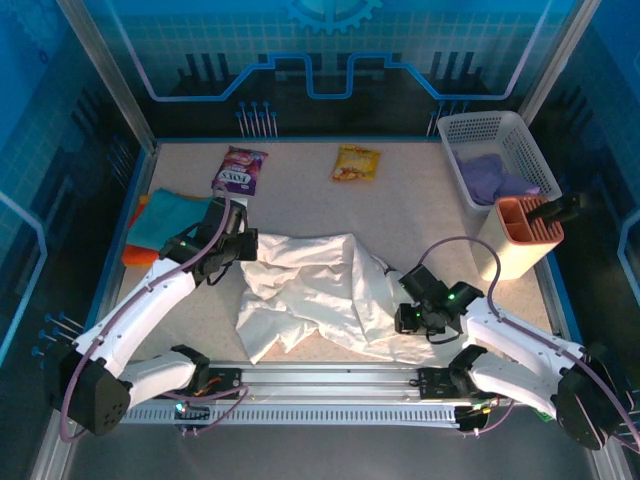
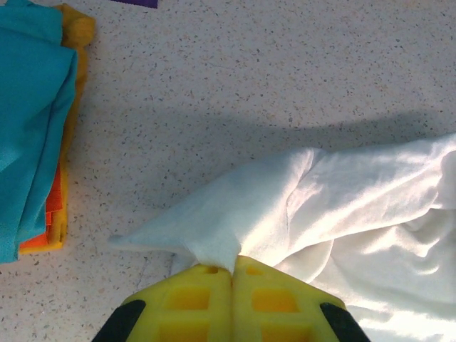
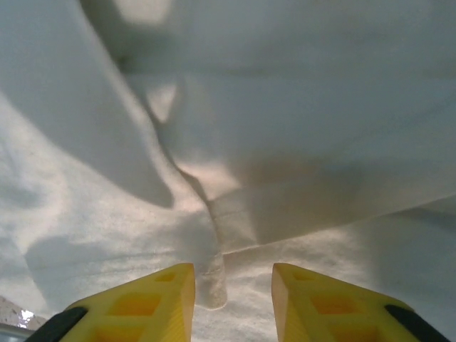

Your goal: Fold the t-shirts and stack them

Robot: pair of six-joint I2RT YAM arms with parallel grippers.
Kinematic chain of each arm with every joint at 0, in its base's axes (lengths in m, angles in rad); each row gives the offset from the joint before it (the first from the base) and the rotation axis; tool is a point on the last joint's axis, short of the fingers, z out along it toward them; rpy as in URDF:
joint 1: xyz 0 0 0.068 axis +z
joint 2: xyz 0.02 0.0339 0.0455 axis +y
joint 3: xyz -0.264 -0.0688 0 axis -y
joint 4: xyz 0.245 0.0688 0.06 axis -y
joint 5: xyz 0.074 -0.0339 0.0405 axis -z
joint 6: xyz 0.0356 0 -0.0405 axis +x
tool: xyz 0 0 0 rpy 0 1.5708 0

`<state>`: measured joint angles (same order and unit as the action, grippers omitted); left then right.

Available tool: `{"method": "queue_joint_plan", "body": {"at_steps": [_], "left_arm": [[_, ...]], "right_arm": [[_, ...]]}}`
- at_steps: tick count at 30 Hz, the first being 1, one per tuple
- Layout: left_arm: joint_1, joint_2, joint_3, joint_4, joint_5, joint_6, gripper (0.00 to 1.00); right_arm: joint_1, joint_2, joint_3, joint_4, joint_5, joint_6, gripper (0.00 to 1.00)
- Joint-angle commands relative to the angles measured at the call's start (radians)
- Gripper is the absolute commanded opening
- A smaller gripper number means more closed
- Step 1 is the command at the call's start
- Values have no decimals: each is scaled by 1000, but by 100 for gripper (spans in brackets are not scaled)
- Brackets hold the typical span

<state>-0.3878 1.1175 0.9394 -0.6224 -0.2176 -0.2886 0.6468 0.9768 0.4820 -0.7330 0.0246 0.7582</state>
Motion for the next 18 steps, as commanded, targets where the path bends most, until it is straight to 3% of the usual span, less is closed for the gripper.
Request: {"method": "queue_joint_plan", "body": {"at_steps": [1, 6, 12, 14, 18], "left_arm": [[9, 0, -3, 17, 18, -6, 4], [9, -3, -16, 21, 21, -12, 4], [9, -7, -18, 18, 26, -13, 4], [10, -8, -21, 24, 42, -18, 4], [4, -8, -50, 51, 144, -85, 2]], "right_arm": [[-6, 1, -28, 76, -77, 29, 30], [-3, 28, -46, 119, -83, 21, 28], [11, 28, -33, 114, -74, 22, 9], [11, 6, -7, 71, -36, 17, 0], [-3, -70, 90, -45, 95, -31, 0]]}}
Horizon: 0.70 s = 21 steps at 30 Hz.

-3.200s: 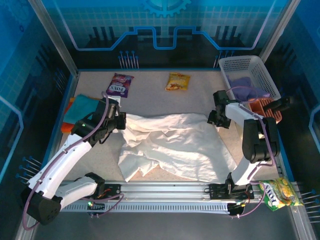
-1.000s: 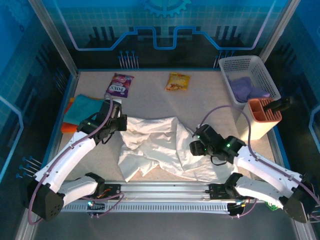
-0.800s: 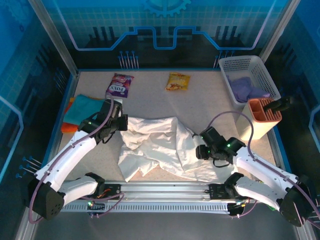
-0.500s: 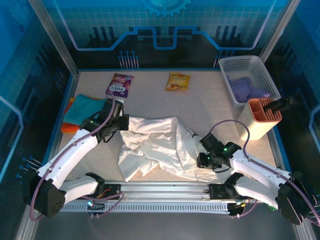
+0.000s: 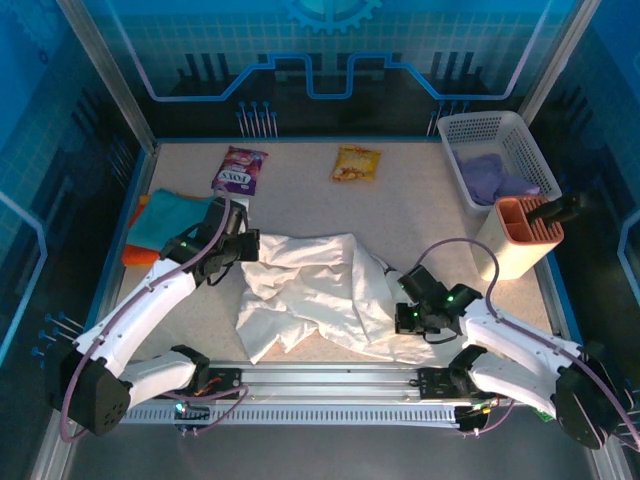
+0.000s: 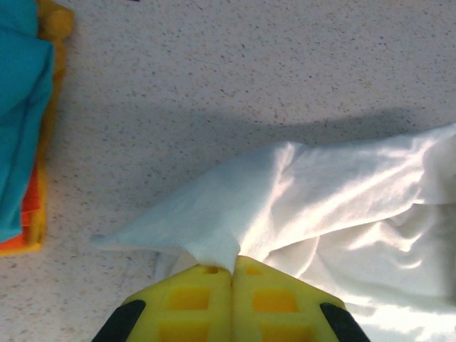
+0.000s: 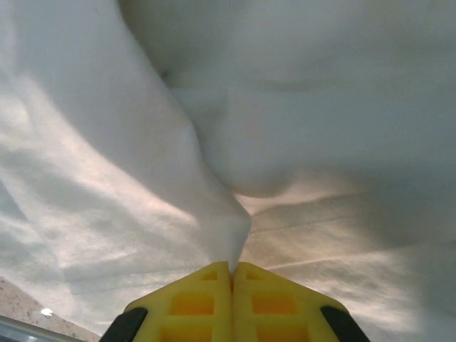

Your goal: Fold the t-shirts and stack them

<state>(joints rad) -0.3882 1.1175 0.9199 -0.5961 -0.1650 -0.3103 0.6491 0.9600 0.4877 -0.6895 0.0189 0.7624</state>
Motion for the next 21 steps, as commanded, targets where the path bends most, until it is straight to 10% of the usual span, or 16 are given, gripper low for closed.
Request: {"method": "queue_joint_plan", "body": {"at_steps": [1, 13, 21], "left_arm": [[-4, -7, -43, 35, 114, -94, 2], [-406, 214, -127, 178, 39, -308, 4], [-380, 165, -98, 100, 45, -357, 62]], "right_arm": [[-16, -66, 107, -105, 122, -53, 0], [-215, -32, 239, -73, 128, -216, 0], [-245, -33, 225, -44, 89, -221, 0]]}}
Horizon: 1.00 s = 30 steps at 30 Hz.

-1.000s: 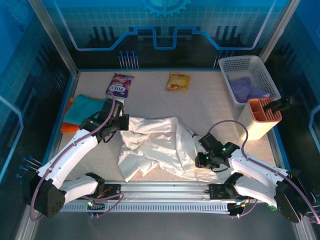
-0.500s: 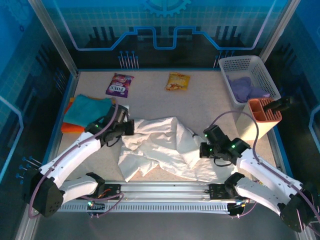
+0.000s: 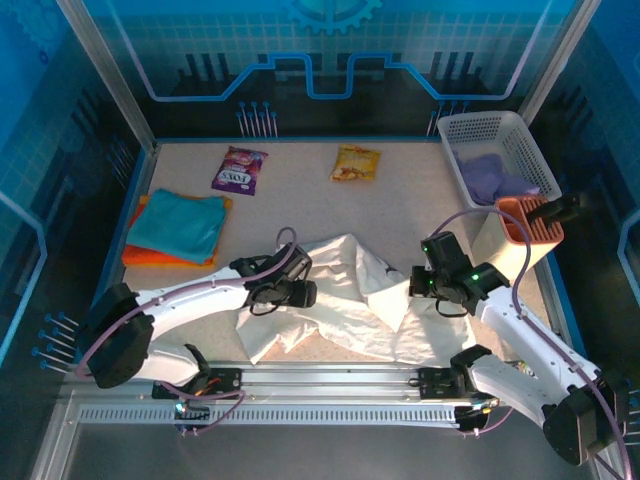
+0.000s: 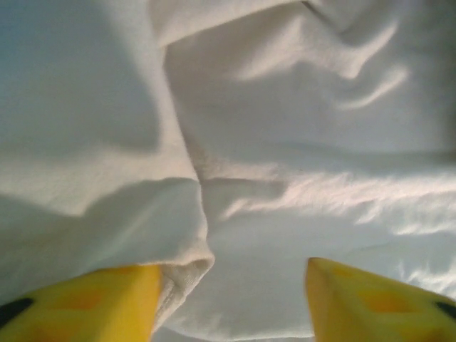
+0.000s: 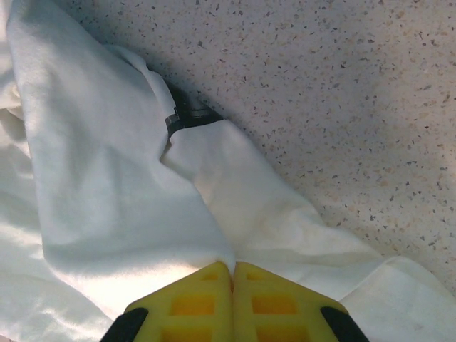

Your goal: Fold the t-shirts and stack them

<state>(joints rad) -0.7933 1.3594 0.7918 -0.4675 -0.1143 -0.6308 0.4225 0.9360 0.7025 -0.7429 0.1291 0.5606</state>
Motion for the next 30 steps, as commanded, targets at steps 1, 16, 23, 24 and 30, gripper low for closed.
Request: {"method": "queue_joint_plan", "body": {"at_steps": [1, 16, 23, 24, 30], "left_arm": [[50, -118, 16, -28, 18, -54, 63], [402, -586, -271, -126, 125, -311, 56], [450, -556, -342, -6, 151, -352, 57], [452, -553, -345, 11, 151, -354, 57], [463, -496, -342, 98, 143, -354, 51]], "right_arm": [[-21, -10, 5, 12, -26, -19, 0], [-38, 10, -5, 42, -60, -21, 0], [-38, 8, -13, 41, -71, -13, 0], [-38, 6, -16, 43, -72, -13, 0], [-37, 2, -30, 49, -85, -7, 0]]}}
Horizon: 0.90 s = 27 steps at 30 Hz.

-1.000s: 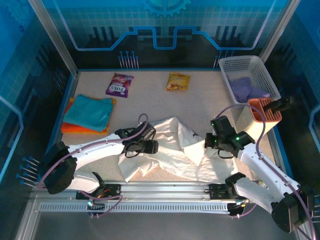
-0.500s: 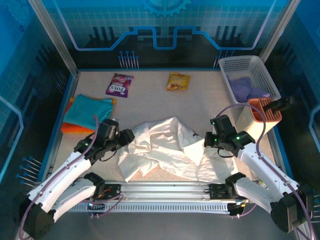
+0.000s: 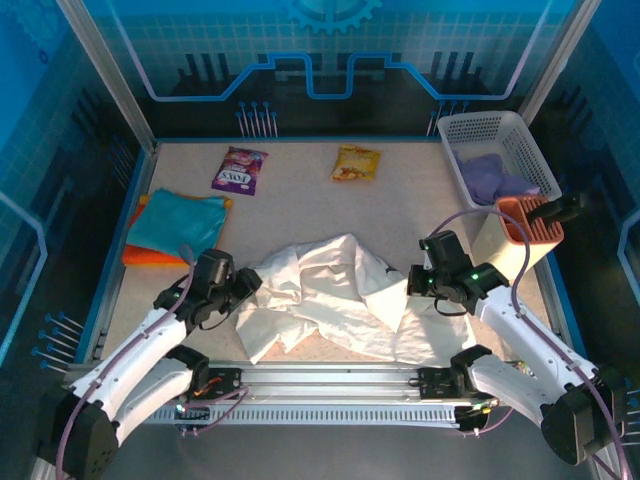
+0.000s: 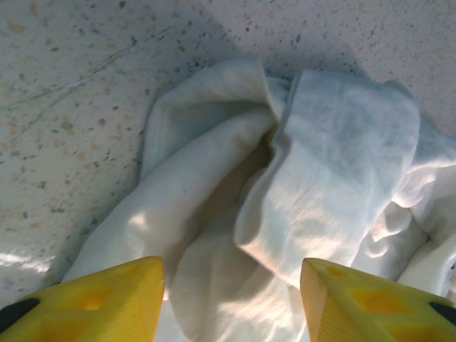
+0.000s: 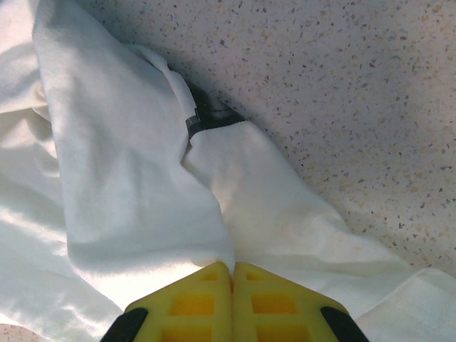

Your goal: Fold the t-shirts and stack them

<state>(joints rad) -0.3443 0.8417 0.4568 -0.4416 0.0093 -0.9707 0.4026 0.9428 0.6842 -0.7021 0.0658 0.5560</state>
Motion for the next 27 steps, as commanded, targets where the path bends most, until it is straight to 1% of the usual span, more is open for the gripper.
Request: {"method": "queue_joint_plan", "body": {"at_steps": [1, 8, 12, 17, 18, 19, 20, 22, 24, 27], "left_arm": [[17, 37, -3, 82, 23, -11, 50], [21, 85, 1, 133, 28, -7, 43], [21, 99, -4, 177, 35, -16, 36], [22, 148, 42, 202, 55, 17, 18], [25, 155, 62, 196, 58, 38, 14], [28, 169, 88, 176, 61, 72, 4], [33, 183, 129, 148, 69, 117, 0], [43, 211, 220, 78, 70, 221, 0], [57, 244, 322, 3, 48, 323, 0], [93, 307, 487, -92, 15, 458, 0]], "right_arm": [[-18, -6, -15, 11, -24, -1, 0], [-19, -1, -14, 10, -22, -2, 0], [-19, 0, -14, 11, -19, -4, 0], [-26, 8, 5, -1, 15, -13, 0], [-32, 10, 15, -6, 22, -14, 0], [-44, 11, 29, -11, 30, -17, 0], [-59, 14, 43, -14, 36, -20, 0], [-95, 24, 76, -19, 52, -34, 0], [-135, 48, 125, -19, 58, -55, 0], [-181, 110, 235, -26, 72, -81, 0]]}}
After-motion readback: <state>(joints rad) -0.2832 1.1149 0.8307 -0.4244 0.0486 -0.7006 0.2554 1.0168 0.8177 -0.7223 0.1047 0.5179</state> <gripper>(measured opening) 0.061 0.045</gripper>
